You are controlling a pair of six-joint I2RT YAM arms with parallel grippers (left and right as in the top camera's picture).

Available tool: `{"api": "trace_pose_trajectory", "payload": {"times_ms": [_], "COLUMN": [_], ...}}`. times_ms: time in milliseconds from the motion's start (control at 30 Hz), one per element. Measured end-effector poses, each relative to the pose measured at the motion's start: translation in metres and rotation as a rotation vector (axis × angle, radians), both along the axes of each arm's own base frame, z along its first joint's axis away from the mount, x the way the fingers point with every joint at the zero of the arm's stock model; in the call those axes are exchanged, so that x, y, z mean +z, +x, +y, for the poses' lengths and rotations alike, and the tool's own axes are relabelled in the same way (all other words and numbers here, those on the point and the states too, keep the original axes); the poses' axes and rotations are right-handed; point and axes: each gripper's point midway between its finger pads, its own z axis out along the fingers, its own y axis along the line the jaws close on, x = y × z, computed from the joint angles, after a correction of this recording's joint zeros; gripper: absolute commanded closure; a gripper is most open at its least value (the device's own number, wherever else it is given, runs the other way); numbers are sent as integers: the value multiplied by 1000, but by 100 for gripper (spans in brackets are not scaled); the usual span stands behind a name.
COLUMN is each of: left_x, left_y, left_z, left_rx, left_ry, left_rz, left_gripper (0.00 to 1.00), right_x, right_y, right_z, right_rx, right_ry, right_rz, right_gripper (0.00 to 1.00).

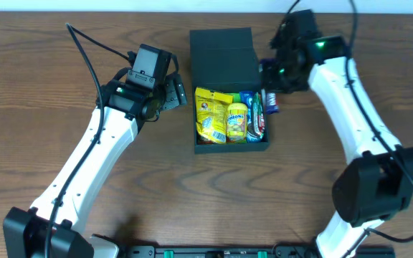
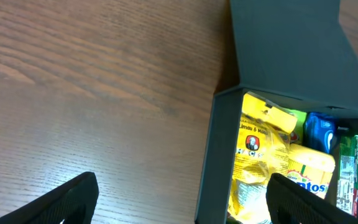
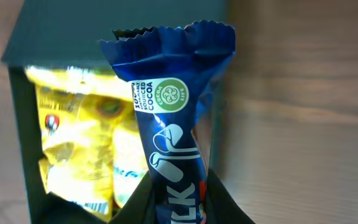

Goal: Pack container
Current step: 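Insert the Dairy Milk bar into the box's right side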

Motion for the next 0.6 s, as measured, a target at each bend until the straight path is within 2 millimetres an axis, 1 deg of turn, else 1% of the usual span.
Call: {"api": "trace_pose_trajectory", "payload": {"times_ms": [67, 167, 200, 233, 267, 300, 333, 367, 467, 500, 533, 567, 600], "left_x": [-1, -2, -2, -2, -2, -2, -2, -2, -2, -2, -2, -2, -2], "left_y": [-2, -2, -2, -3, -3, -3, -3, -3, -3, -3, -3, -3, -3], "left_z": [1, 1, 1, 1, 1, 1, 1, 1, 1, 1, 1, 2, 2], "left_rx": [0, 0, 0, 0, 0, 0, 0, 0, 0, 0, 0, -1, 1], "left_ry": [3, 4, 5, 5, 5, 5, 6, 6, 6, 6, 6, 10, 12], "left_rz": [7, 11, 12, 12, 13, 14, 15, 15, 15, 14, 14, 13, 12], "left_gripper": [13, 13, 13, 13, 13, 12, 12, 12, 12, 14, 15, 23, 39], "right_x": [-13, -32, -38, -40, -43, -44, -45, -45, -45, -45, -45, -45, -45], "right_y": [-6, -12, -14, -15, -15, -16, -16, -16, -14, -14, -14, -13, -13], "right_z": [13, 23, 23, 22, 22, 22, 22, 22, 22, 22, 21, 20, 18], "right_rx": [24, 32, 25, 18, 13, 8, 9, 2, -1, -1, -7, -15, -14], "right_ry": [9, 15, 16, 17, 16, 17, 17, 20, 22, 22, 23, 24, 22], "right_rz": [17, 36, 41, 47, 49, 52, 53, 53, 48, 49, 50, 51, 49], "right_gripper": [90, 87, 75, 53, 44, 41, 34, 32, 36, 41, 48, 62, 74]}}
